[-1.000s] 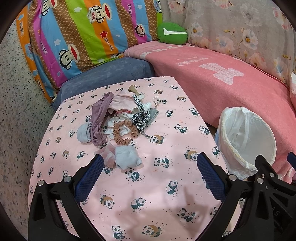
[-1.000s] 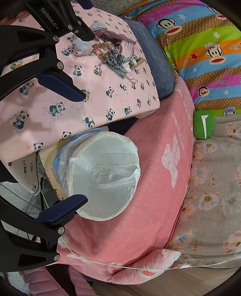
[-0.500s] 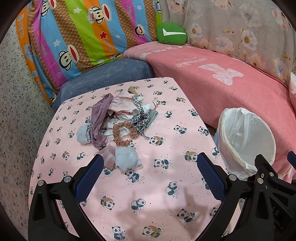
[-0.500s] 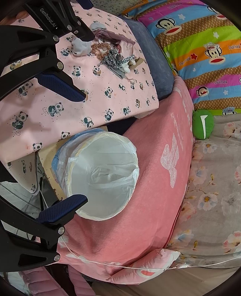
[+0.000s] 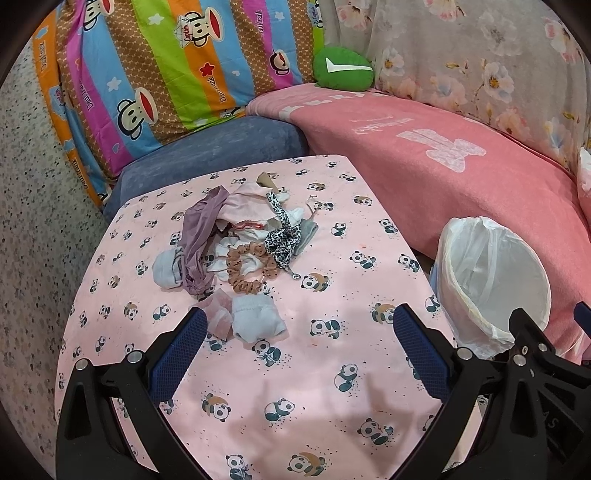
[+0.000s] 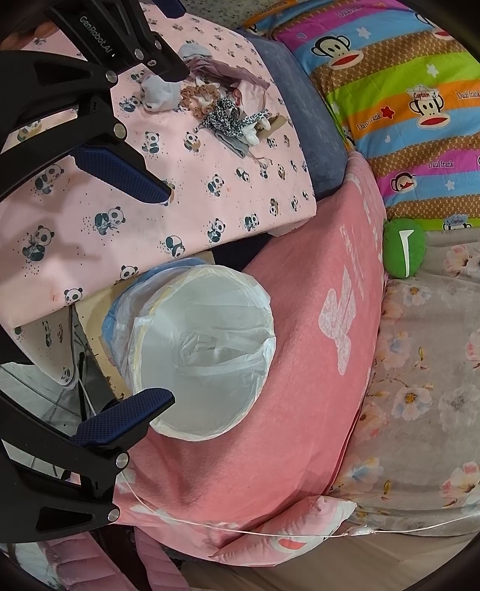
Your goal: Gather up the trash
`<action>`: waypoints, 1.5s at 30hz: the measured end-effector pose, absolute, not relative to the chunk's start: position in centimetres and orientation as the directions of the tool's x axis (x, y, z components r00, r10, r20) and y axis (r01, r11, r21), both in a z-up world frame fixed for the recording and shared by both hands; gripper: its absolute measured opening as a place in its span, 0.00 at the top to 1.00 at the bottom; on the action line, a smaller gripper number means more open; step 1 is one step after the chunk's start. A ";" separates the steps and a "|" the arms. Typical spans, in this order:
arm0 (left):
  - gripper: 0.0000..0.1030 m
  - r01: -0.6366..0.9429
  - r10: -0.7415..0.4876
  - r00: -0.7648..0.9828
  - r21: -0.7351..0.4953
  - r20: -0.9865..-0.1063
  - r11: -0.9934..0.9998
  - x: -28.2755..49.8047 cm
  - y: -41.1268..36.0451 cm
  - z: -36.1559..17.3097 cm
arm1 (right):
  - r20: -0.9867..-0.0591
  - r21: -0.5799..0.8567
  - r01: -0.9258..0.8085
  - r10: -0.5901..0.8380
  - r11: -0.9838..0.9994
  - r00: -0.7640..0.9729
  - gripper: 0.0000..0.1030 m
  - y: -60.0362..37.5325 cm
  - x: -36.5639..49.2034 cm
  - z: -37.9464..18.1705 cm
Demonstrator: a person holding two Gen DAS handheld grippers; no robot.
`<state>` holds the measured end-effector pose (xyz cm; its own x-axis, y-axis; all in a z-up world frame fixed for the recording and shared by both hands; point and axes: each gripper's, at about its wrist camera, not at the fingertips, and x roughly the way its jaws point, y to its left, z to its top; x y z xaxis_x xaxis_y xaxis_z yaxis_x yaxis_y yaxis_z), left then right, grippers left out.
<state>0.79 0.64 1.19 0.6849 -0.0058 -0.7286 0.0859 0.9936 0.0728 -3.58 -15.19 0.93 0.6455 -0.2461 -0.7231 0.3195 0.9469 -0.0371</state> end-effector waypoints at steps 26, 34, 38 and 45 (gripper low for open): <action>0.07 -0.002 0.012 0.667 0.014 -0.745 1.000 4.2 10.0 -2.5 | -0.729 -0.010 0.216 -0.155 0.976 0.667 0.05 -9.5 -0.4 -0.2; 0.07 -0.080 0.045 0.652 -0.009 -0.757 0.997 5.6 14.9 -4.5 | -0.744 0.015 0.117 -0.067 0.993 0.665 0.05 -4.9 2.0 -1.6; 0.07 -0.093 0.042 0.628 -0.021 -0.777 0.995 6.0 16.3 -5.7 | -0.765 0.038 0.080 -0.023 0.996 0.643 0.05 -2.7 3.4 -2.9; 0.07 -0.117 0.034 0.594 -0.045 -0.804 0.992 6.5 18.0 -7.3 | -0.792 0.073 -0.008 0.063 0.997 0.607 0.07 1.3 5.5 -5.4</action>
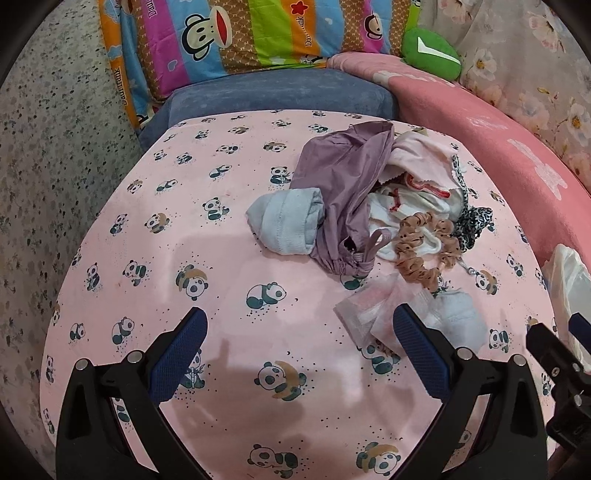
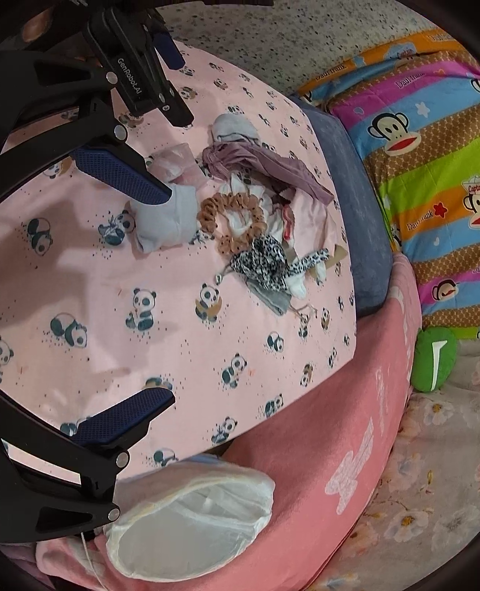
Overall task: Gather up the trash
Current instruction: 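Grasp the pink cloth with the left tool while the right tool grasps the light blue sock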
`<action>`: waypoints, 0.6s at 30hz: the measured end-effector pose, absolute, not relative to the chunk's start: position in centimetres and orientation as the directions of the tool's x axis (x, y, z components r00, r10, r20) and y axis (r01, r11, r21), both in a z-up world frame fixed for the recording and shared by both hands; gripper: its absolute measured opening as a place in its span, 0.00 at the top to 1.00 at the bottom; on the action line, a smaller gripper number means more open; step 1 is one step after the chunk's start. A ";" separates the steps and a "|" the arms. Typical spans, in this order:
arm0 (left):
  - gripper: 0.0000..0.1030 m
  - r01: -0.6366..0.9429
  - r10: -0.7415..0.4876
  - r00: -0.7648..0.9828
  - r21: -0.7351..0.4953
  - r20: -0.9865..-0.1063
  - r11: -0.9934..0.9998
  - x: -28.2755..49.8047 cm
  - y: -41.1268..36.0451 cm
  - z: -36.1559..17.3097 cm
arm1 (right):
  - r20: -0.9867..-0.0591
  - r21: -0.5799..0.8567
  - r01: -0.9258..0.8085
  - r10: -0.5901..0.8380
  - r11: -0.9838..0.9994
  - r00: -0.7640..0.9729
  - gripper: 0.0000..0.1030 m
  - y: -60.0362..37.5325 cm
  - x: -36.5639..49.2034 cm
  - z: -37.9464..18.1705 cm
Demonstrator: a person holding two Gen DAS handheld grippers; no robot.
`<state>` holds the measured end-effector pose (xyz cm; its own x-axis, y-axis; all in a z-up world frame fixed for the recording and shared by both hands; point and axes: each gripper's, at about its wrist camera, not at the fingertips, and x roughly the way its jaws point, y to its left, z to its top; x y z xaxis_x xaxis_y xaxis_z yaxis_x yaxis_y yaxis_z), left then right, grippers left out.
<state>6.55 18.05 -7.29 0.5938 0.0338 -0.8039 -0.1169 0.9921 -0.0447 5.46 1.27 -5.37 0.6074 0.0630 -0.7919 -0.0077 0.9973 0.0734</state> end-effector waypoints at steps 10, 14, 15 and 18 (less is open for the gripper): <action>0.07 -0.055 -0.061 0.597 -0.117 -0.800 0.992 7.4 18.1 -7.7 | -0.847 0.182 -0.060 0.188 0.981 0.497 0.35 4.1 8.1 -9.6; 0.07 -0.023 -0.096 0.586 -0.135 -0.805 0.991 8.2 17.2 -8.4 | -0.841 0.242 -0.121 0.270 0.963 0.468 0.61 5.0 8.0 -10.3; 0.07 -0.019 -0.106 0.581 -0.143 -0.807 0.990 8.4 17.1 -8.6 | -0.839 0.253 -0.135 0.287 0.958 0.462 0.71 5.1 8.0 -10.3; 0.07 -0.010 -0.137 0.562 -0.172 -0.815 0.985 8.7 16.8 -9.3 | -0.834 0.253 -0.164 0.301 0.953 0.462 0.83 5.2 7.4 -10.0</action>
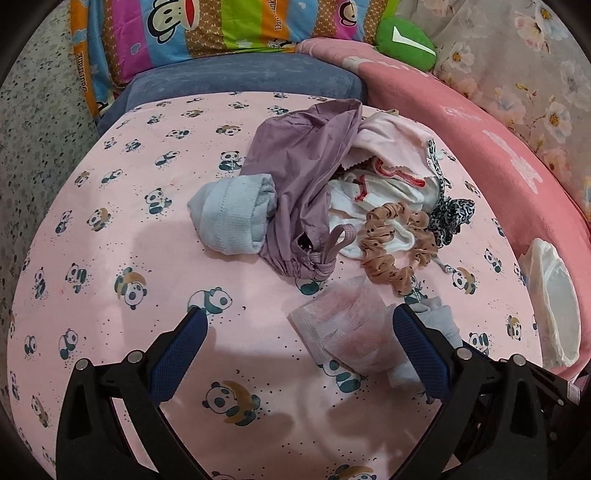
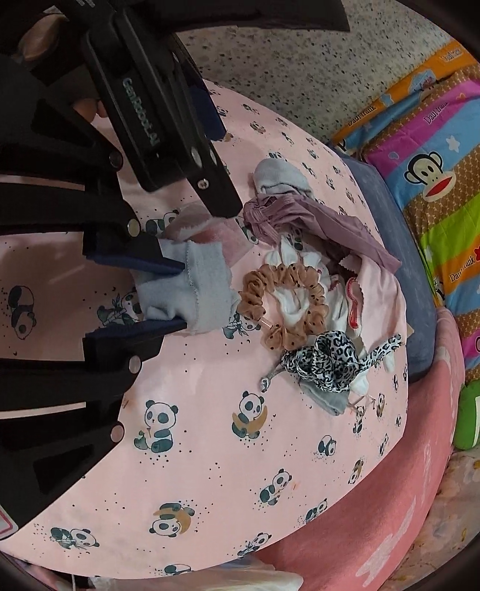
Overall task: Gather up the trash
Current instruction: 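Grasp the pink cloth with the left tool while the right tool grasps the light blue sock, then carry the pink cloth and blue sock over the wastebasket and open both tools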
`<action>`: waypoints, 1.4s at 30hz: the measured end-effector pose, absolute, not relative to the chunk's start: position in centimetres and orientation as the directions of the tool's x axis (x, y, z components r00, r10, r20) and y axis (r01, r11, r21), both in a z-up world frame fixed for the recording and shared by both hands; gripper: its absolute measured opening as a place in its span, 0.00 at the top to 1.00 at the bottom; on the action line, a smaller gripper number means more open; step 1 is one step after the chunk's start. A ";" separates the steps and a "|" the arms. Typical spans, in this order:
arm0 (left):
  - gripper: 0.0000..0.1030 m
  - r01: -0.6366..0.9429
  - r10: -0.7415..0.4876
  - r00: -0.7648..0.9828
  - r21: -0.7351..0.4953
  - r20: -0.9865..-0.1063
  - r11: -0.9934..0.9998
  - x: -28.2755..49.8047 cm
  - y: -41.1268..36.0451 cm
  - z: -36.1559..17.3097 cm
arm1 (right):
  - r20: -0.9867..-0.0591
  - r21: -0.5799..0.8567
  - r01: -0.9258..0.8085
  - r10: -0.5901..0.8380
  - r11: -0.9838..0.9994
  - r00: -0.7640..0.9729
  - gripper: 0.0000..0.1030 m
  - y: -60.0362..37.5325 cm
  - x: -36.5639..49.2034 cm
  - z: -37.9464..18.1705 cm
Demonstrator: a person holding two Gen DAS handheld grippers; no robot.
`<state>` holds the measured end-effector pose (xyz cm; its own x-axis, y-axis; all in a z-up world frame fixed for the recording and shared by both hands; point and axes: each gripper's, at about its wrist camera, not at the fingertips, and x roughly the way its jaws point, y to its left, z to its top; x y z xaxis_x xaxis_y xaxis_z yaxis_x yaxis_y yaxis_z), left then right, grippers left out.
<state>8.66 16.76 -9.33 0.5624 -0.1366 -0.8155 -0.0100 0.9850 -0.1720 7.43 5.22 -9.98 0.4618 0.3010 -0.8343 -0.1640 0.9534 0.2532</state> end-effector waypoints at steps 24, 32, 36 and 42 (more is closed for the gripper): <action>0.80 0.119 -0.210 0.512 -0.173 -0.833 0.978 7.0 11.0 -8.4 | -0.795 0.209 0.020 0.158 0.978 0.586 0.87 -4.1 2.9 -4.8; 0.80 0.240 -0.260 0.555 -0.148 -0.790 0.959 5.4 5.3 -4.1 | -0.747 0.223 0.080 0.118 0.971 0.654 0.87 -7.9 1.3 -2.5; 0.80 0.299 -0.291 0.560 -0.138 -0.775 0.944 5.6 2.2 -2.5 | -0.724 0.230 0.127 0.082 0.965 0.685 0.87 -10.6 0.7 -1.5; 0.80 0.403 -0.346 0.564 -0.116 -0.750 0.908 5.5 -3.3 -0.5 | -0.697 0.244 0.227 0.008 0.943 0.717 0.87 -16.0 -0.6 -0.6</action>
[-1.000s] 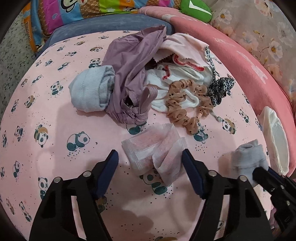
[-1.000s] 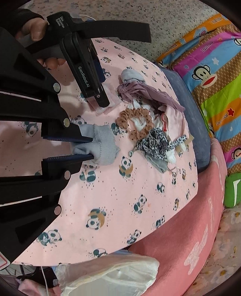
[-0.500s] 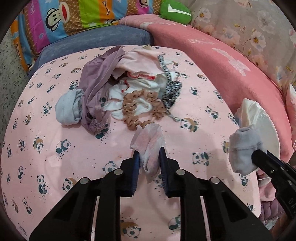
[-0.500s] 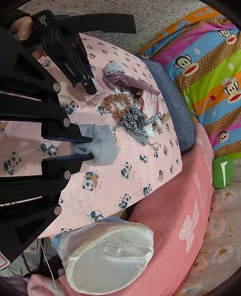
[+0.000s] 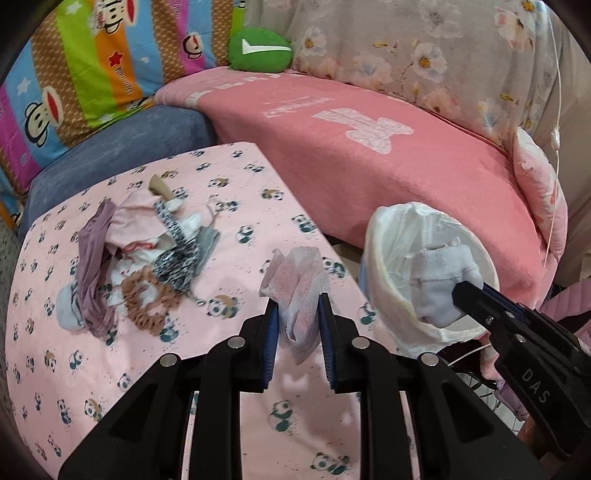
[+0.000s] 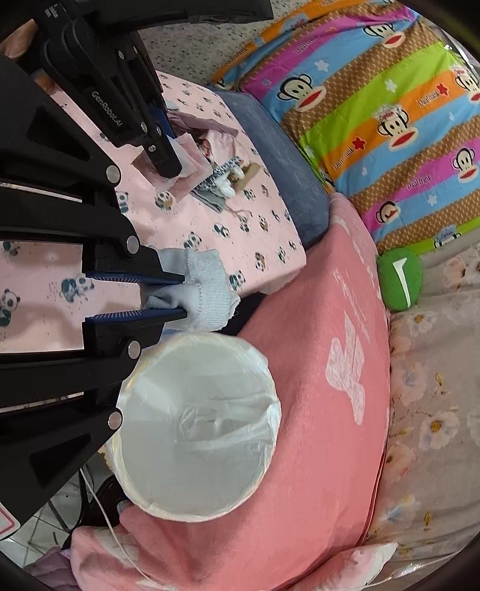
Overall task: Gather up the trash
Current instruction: 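Carry the pink cloth and blue sock over the wastebasket and open both tools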
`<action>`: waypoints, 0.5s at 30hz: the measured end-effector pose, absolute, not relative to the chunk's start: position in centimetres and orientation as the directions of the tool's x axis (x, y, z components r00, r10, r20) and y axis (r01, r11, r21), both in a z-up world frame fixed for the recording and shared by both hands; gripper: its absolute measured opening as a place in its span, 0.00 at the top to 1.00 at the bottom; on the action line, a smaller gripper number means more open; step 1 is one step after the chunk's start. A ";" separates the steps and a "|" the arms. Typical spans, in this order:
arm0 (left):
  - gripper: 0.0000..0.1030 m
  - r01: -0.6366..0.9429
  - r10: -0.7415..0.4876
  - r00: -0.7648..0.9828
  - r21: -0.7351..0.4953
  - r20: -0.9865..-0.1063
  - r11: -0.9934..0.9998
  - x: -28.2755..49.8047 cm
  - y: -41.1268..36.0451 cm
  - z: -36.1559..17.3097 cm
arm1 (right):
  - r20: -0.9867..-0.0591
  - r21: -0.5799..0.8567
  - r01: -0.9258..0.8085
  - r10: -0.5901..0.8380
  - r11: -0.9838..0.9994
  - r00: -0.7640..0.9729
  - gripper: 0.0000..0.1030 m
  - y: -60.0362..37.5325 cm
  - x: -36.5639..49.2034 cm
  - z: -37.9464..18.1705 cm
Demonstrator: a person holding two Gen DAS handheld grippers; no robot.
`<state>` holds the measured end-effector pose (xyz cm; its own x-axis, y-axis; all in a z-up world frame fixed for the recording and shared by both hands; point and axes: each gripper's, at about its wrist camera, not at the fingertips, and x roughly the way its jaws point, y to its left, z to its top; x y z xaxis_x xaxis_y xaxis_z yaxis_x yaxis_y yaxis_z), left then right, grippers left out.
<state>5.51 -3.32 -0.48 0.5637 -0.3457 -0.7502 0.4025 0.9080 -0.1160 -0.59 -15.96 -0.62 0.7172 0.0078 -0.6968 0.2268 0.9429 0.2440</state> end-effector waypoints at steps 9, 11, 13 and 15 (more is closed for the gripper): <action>0.80 0.534 -0.429 0.530 -0.106 -0.732 0.839 5.3 -11.3 0.7 | -0.687 0.258 0.387 -0.114 0.885 0.718 0.86 -24.0 -2.4 -0.9; 0.80 0.560 -0.450 0.517 -0.111 -0.728 0.821 5.5 -12.8 0.6 | -0.689 0.253 0.407 -0.132 0.877 0.713 0.86 -25.2 -2.5 -1.1; 0.80 0.576 -0.458 0.512 -0.105 -0.726 0.811 5.5 -14.1 0.7 | -0.690 0.251 0.424 -0.146 0.870 0.708 0.86 -26.3 -2.6 -1.3; 0.80 0.591 -0.470 0.508 -0.105 -0.722 0.800 5.5 -15.2 0.7 | -0.691 0.254 0.437 -0.154 0.863 0.706 0.86 -27.2 -2.6 -1.5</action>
<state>5.53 -15.24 0.70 0.5080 -0.4700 -0.7218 0.5911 0.7997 -0.1047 -2.63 -27.17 -1.46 0.7060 -0.1543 -0.6912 0.4372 0.8627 0.2540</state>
